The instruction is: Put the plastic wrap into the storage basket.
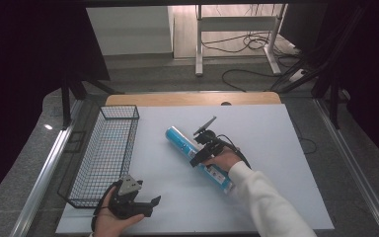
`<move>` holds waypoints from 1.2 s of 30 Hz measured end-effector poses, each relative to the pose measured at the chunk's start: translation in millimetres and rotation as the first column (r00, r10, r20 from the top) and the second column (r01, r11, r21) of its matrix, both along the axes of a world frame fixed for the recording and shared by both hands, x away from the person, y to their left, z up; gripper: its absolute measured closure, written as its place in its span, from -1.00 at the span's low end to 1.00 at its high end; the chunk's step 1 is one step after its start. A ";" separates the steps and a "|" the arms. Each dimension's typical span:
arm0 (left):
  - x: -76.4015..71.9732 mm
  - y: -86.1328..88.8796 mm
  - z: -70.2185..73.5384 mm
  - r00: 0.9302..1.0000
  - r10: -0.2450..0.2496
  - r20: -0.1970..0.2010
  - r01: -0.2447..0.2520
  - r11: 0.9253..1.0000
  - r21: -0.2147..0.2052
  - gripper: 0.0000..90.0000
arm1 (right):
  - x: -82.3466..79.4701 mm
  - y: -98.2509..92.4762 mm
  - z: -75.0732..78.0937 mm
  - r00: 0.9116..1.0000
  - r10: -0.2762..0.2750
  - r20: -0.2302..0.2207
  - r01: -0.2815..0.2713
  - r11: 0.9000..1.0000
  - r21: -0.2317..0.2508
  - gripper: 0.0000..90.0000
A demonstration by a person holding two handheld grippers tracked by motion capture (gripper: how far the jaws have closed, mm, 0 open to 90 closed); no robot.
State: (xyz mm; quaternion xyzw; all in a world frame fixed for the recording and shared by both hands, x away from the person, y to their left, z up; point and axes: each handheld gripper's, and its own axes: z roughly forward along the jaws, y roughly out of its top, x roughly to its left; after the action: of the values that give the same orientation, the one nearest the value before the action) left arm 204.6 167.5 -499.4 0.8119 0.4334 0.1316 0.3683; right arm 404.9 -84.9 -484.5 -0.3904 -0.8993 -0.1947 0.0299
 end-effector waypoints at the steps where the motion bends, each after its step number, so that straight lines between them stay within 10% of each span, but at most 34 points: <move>1: 0.0 0.0 0.0 1.000 0.000 0.000 0.000 1.000 0.000 -0.61 | -1.9 -1.3 1.7 1.000 -0.004 -0.001 0.004 1.000 0.011 -0.29; 10: 2.1 0.0 0.5 1.000 0.003 -0.005 -0.004 1.000 -0.016 -0.61 | -23.5 -16.5 23.0 1.000 0.001 0.001 -0.002 0.990 0.141 -0.29; 23: 9.0 -4.8 5.2 0.999 0.001 -0.035 -0.006 0.991 -0.133 -0.61 | -69.7 -63.1 30.6 0.999 -0.053 0.010 0.046 0.940 0.339 -0.29; 30: 17.9 -8.7 7.8 0.998 -0.002 -0.058 -0.011 0.975 -0.220 -0.61 | -79.6 -78.3 24.5 0.996 -0.089 0.008 0.080 0.926 0.368 -0.29; 36: 30.9 -11.1 13.6 0.998 -0.014 -0.067 -0.011 0.932 -0.362 -0.75 | -82.9 -82.8 21.6 0.995 -0.104 0.000 0.095 0.909 0.406 -0.29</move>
State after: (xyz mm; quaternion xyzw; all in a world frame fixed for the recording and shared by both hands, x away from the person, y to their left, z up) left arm 235.5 156.4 -485.8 0.7345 0.4621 0.0213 0.4964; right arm 322.0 -167.6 -462.9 -0.4187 -0.8188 -0.3823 0.0905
